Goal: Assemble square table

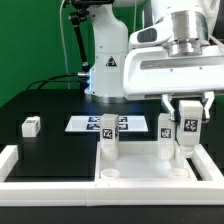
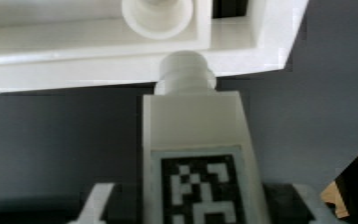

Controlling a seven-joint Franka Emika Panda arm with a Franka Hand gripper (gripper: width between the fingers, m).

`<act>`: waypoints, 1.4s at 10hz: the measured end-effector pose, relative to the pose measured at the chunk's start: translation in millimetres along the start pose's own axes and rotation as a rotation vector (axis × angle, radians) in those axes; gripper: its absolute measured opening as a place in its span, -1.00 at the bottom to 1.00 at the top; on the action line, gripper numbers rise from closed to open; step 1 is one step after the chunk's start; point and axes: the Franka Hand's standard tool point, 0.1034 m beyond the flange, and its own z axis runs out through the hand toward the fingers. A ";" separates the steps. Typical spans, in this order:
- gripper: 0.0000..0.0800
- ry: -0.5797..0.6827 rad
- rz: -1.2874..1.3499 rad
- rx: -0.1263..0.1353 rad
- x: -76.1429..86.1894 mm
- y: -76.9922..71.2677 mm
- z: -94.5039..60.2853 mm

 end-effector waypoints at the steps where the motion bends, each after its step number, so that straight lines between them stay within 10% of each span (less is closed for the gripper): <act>1: -0.27 0.000 -0.001 0.001 -0.1 -0.7 0.0; 4: -0.27 0.020 -0.036 -0.023 -16.0 17.8 2.5; 14: -0.27 0.010 -0.055 -0.024 -25.4 11.9 22.5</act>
Offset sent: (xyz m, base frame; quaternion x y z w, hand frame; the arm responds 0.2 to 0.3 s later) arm -0.0223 0.0071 -0.0244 0.0454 0.0187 0.0075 0.9988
